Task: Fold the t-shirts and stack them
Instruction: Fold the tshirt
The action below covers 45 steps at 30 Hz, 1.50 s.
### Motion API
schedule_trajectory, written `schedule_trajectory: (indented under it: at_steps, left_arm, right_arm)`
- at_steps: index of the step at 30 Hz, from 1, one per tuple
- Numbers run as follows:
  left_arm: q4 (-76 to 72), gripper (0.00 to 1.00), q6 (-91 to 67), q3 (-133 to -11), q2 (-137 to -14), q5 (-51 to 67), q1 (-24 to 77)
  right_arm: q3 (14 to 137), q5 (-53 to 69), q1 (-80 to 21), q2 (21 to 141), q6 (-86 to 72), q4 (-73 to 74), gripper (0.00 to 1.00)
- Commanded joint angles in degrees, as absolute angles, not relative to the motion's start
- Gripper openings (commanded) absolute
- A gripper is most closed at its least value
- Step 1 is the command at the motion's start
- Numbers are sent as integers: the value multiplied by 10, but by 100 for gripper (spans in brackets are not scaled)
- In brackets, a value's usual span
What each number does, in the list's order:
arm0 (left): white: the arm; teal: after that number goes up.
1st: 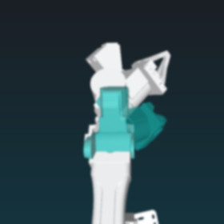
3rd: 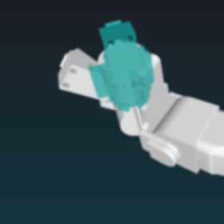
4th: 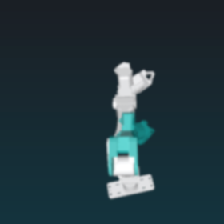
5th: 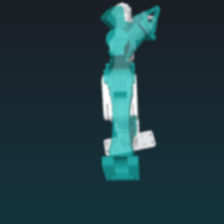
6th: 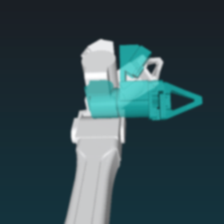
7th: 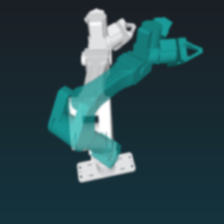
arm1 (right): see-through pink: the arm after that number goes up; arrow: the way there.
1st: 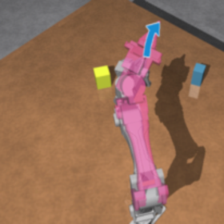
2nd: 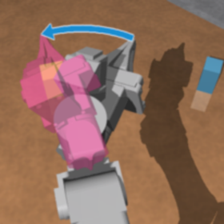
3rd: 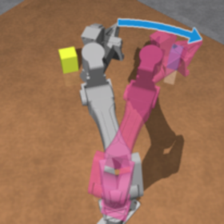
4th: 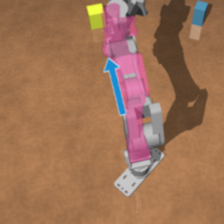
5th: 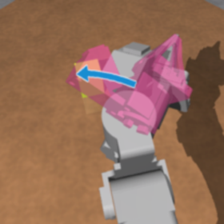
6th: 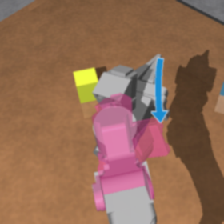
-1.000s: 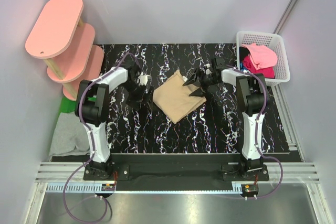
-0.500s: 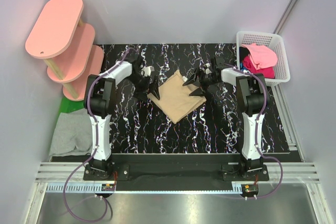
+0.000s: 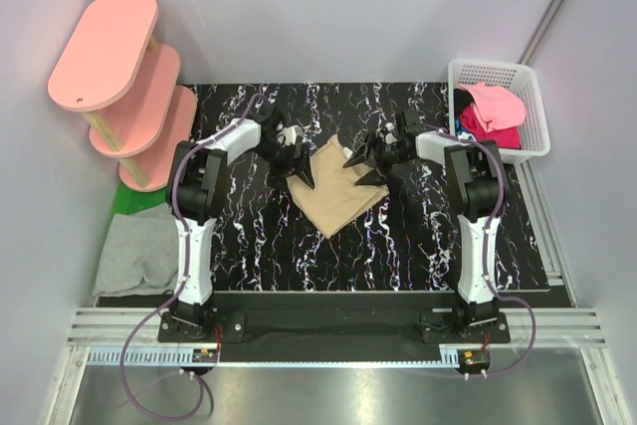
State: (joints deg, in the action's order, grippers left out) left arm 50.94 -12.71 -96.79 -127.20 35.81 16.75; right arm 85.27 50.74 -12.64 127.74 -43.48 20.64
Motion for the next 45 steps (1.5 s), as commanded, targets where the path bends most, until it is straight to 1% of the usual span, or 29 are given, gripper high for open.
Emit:
schedule_trajectory:
  at_steps: [1, 2, 3, 4, 5, 7, 8, 14, 15, 16, 17, 18, 19, 20, 21, 27, 31, 36, 42, 43, 45]
  left_arm:
    - [453, 72, -120, -944, -1313, 333, 203]
    - [451, 58, -120, -938, -1308, 332, 204]
    - [451, 50, -120, -934, -1294, 331, 204]
    - [451, 39, -118, -932, -1285, 328, 203]
    - [451, 17, -117, -924, -1275, 315, 202]
    - [450, 2, -113, -914, -1242, 299, 200]
    - [452, 0, -113, -907, -1230, 274, 200]
    - [480, 0, -90, -876, -1151, 191, 193]
    - [484, 1, -86, -873, -1142, 187, 187]
    - [486, 8, -82, -859, -1123, 184, 184]
    - [483, 20, -80, -852, -1115, 182, 180]
    - [484, 36, -76, -846, -1108, 182, 173]
    - [484, 70, -74, -839, -1100, 179, 171]
    - [483, 86, -73, -836, -1099, 172, 169]
    - [484, 99, -70, -834, -1098, 166, 166]
    - [488, 99, -73, -824, -1090, 148, 132]
    - [478, 99, -74, -766, -1074, 148, 128]
    - [454, 99, -85, -727, -1064, 151, 128]
    - [453, 99, -103, -763, -1139, 222, 127]
    - [455, 99, -103, -768, -1164, 262, 127]
    - [454, 99, -105, -777, -1182, 304, 129]
  right_arm:
    - [835, 477, -150, 1282, -414, 221, 74]
    - [835, 477, -151, 1282, -414, 221, 74]
    - [836, 476, -152, 1282, -414, 221, 74]
    - [837, 477, -153, 1282, -414, 222, 74]
    - [837, 478, -152, 1283, -413, 222, 74]
    - [837, 479, -152, 1281, -413, 221, 74]
    - [837, 478, -152, 1281, -411, 222, 74]
    - [831, 477, -153, 1279, -407, 221, 74]
    - [829, 476, -152, 1280, -407, 221, 74]
    - [827, 476, -152, 1279, -405, 221, 73]
    - [826, 476, -152, 1280, -405, 220, 73]
    - [824, 475, -152, 1281, -405, 220, 73]
    - [822, 475, -152, 1280, -406, 216, 73]
    - [821, 475, -152, 1280, -407, 215, 73]
    - [818, 472, -153, 1279, -406, 215, 73]
    - [808, 464, -153, 1262, -401, 218, 72]
    - [805, 464, -153, 1259, -402, 219, 72]
    - [802, 461, -153, 1254, -403, 218, 71]
    - [788, 457, -161, 1238, -406, 218, 71]
    - [784, 455, -163, 1234, -406, 217, 70]
    - [770, 450, -164, 1225, -408, 212, 70]
